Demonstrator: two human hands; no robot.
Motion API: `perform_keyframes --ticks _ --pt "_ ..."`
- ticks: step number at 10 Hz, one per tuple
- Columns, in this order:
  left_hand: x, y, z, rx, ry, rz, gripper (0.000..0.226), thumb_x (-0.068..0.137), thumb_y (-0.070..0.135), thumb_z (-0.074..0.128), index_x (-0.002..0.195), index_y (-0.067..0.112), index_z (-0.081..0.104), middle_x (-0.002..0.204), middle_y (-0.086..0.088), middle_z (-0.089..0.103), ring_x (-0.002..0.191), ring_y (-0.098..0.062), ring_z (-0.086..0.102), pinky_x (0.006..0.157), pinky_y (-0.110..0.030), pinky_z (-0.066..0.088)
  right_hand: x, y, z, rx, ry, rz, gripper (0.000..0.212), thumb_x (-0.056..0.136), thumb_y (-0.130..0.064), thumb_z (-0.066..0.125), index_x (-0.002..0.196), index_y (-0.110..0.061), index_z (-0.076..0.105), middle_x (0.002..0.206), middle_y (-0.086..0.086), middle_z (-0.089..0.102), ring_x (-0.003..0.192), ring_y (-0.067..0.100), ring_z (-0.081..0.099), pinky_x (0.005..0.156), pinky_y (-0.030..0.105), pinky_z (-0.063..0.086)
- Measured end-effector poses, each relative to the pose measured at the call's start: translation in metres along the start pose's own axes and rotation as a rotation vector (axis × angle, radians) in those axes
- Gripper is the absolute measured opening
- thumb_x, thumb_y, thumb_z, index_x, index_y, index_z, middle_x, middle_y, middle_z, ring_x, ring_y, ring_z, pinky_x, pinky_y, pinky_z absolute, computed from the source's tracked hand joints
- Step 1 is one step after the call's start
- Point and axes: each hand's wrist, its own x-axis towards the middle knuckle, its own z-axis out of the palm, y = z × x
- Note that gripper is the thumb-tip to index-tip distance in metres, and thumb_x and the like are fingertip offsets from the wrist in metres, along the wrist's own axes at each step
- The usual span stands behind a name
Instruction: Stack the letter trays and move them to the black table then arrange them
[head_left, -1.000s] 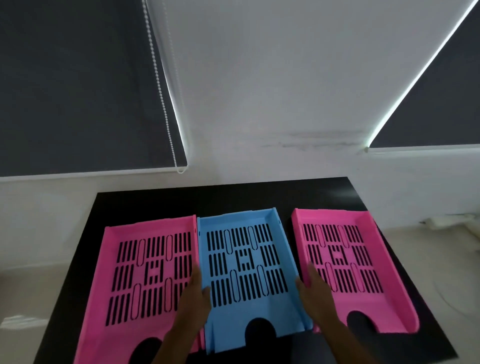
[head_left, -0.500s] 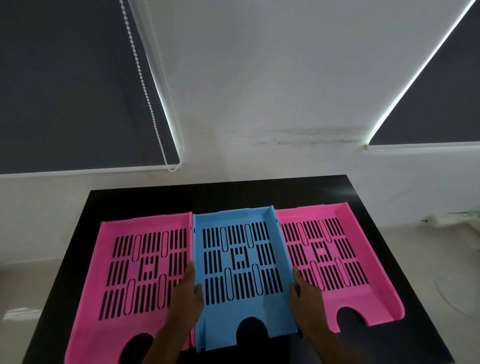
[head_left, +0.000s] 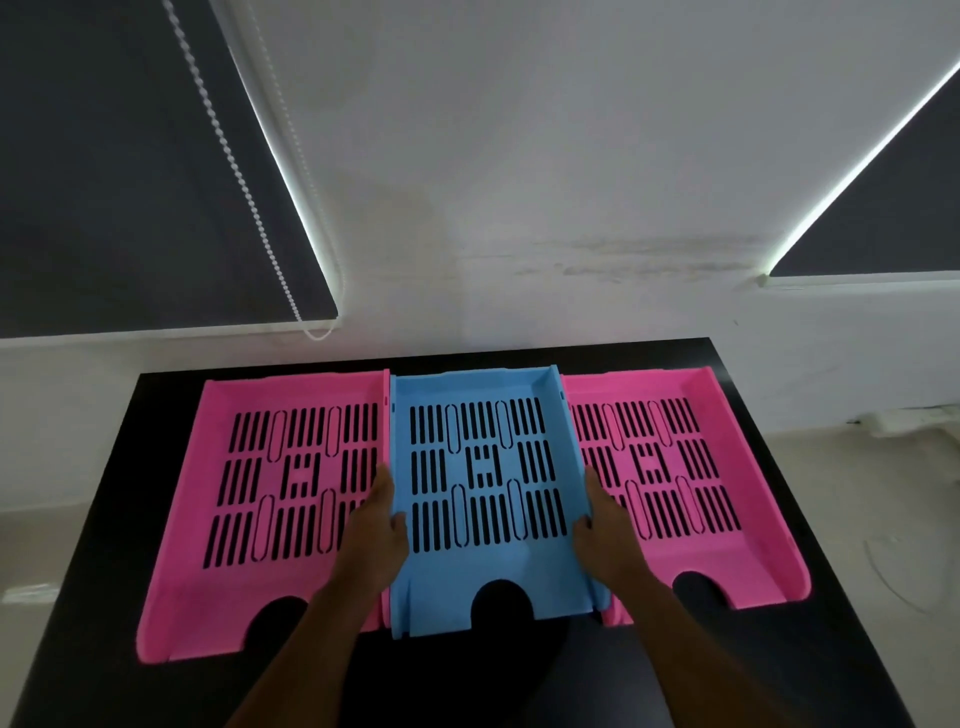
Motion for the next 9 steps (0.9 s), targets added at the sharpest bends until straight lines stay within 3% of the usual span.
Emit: perform_keyframes --ticks 1,2,3,4,5,6,7,8,9 --pt "0.012 0.002 0.001 -0.015 -0.016 -0.009 0.078 0.099 0.004 0.051 0.159 0.019 0.003 0.140 -0.047 0.038 0.119 -0.061 0.050 0.099 -0.062 0.047 0.015 0.000 -0.004 -0.001 -0.042 -0.030 0.080 0.095 0.007 0.048 0.161 -0.018 0.010 0.151 0.015 0.046 0.084 0.035 0.071 0.063 0.034 0.064" --pt "0.019 0.001 0.002 -0.019 -0.025 -0.003 0.080 0.098 0.002 0.051 0.159 0.020 0.002 0.140 -0.048 0.036 0.122 -0.062 0.045 0.099 -0.062 0.045 0.028 -0.001 -0.005 0.021 -0.029 0.004 0.063 0.099 0.003 0.046 0.156 -0.011 0.024 0.117 0.009 0.066 0.081 0.031 0.074 0.065 0.042 0.065" --pt "0.022 0.002 0.000 -0.037 -0.018 0.016 0.081 0.098 0.001 0.051 0.159 0.020 0.002 0.140 -0.049 0.035 0.113 -0.059 0.056 0.092 -0.058 0.054 0.039 -0.005 -0.005 0.063 -0.022 0.005 0.052 0.101 -0.003 0.047 0.151 -0.008 0.033 0.105 0.002 0.068 0.079 0.014 0.075 0.065 0.030 0.064" --pt "0.024 0.004 -0.002 -0.048 -0.009 0.050 0.080 0.098 0.000 0.051 0.159 0.017 0.003 0.137 -0.052 0.036 0.072 -0.027 0.072 0.065 -0.032 0.063 0.048 -0.016 -0.009 0.118 -0.055 0.004 0.053 0.101 -0.003 0.049 0.151 -0.008 0.032 0.108 -0.009 0.063 0.081 0.000 0.068 0.063 0.010 0.056" --pt "0.023 0.008 -0.004 -0.070 -0.011 0.061 0.079 0.099 0.001 0.051 0.158 0.017 0.002 0.135 -0.053 0.036 0.058 -0.015 0.067 0.056 -0.023 0.059 0.055 -0.019 -0.010 0.131 -0.057 -0.015 0.059 0.101 -0.002 0.048 0.155 -0.007 0.025 0.123 0.003 0.062 0.084 -0.005 0.063 0.062 0.004 0.052" --pt "0.023 0.007 -0.003 -0.037 0.011 0.065 0.078 0.099 0.001 0.052 0.159 0.014 0.004 0.134 -0.053 0.036 0.081 -0.034 0.069 0.075 -0.044 0.061 0.060 -0.013 -0.007 0.104 -0.047 -0.022 0.061 0.101 -0.004 0.049 0.156 -0.006 0.022 0.128 0.012 0.063 0.083 -0.001 0.064 0.061 0.005 0.053" --pt "0.023 0.006 -0.001 -0.008 0.003 0.042 0.078 0.099 0.003 0.051 0.159 0.015 0.003 0.134 -0.053 0.036 0.112 -0.064 0.049 0.094 -0.062 0.049 0.055 -0.018 -0.007 0.093 -0.048 0.001 0.061 0.102 -0.008 0.050 0.156 -0.006 0.022 0.126 0.009 0.062 0.086 0.005 0.066 0.060 0.011 0.057" --pt "0.023 -0.001 0.001 -0.011 -0.030 0.031 0.081 0.100 0.012 0.052 0.160 0.019 -0.001 0.137 -0.049 0.040 0.119 -0.065 0.044 0.098 -0.065 0.046 0.048 -0.023 -0.005 0.118 0.008 -0.022 0.062 0.102 -0.011 0.051 0.157 -0.008 0.023 0.148 0.010 0.050 0.124 0.025 0.060 0.097 0.030 0.052" --pt "0.014 0.001 0.005 0.001 0.010 0.020 0.082 0.100 0.024 0.052 0.160 0.019 -0.004 0.164 -0.025 0.018 0.144 -0.044 0.033 0.117 -0.052 0.030 0.032 -0.019 -0.004 0.171 0.093 -0.050 0.061 0.101 -0.012 0.053 0.156 -0.014 0.028 0.143 0.011 0.056 0.120 0.024 0.064 0.096 0.035 0.057"
